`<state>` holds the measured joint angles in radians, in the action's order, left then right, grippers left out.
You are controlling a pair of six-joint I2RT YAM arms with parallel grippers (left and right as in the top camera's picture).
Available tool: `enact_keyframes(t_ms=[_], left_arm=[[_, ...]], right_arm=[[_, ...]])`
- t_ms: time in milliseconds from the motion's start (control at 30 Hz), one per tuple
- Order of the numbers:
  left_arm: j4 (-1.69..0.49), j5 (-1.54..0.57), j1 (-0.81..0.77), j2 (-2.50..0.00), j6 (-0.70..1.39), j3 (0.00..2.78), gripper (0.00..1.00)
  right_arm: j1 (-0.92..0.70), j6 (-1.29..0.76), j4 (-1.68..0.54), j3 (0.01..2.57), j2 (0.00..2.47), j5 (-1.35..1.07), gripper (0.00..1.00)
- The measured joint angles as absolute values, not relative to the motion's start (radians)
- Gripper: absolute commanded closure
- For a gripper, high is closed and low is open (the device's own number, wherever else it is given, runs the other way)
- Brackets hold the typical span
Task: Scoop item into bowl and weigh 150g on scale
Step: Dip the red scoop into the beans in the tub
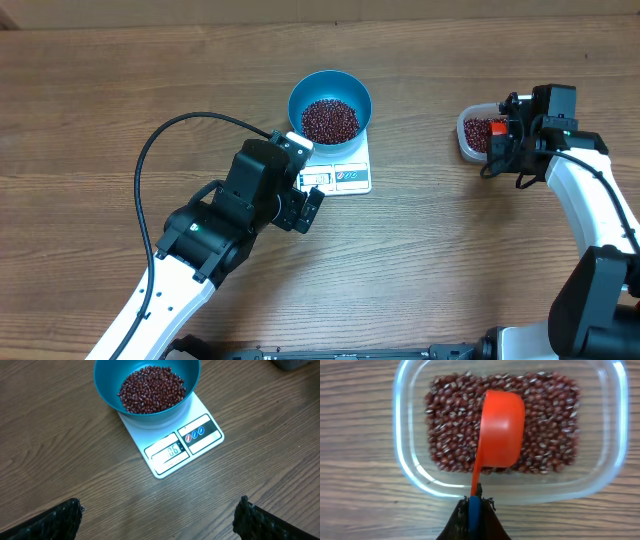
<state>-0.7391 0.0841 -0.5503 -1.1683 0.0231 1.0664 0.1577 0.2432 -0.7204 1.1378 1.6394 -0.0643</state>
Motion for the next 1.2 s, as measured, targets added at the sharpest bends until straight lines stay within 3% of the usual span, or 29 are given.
enact_keyframes(t_ms=[467,1200], left_arm=[[-0.739,0.084,-0.550,-1.168,0.023,1.066,0.00],[-0.739,0.084,-0.550,-1.168,0.023,1.066,0.00]], right_arm=[[0.172,0.237,-0.717,1.138,1.643,-0.256,0.96],[0.408,0.236,-0.770,1.138,1.681,-0.557,0.96]])
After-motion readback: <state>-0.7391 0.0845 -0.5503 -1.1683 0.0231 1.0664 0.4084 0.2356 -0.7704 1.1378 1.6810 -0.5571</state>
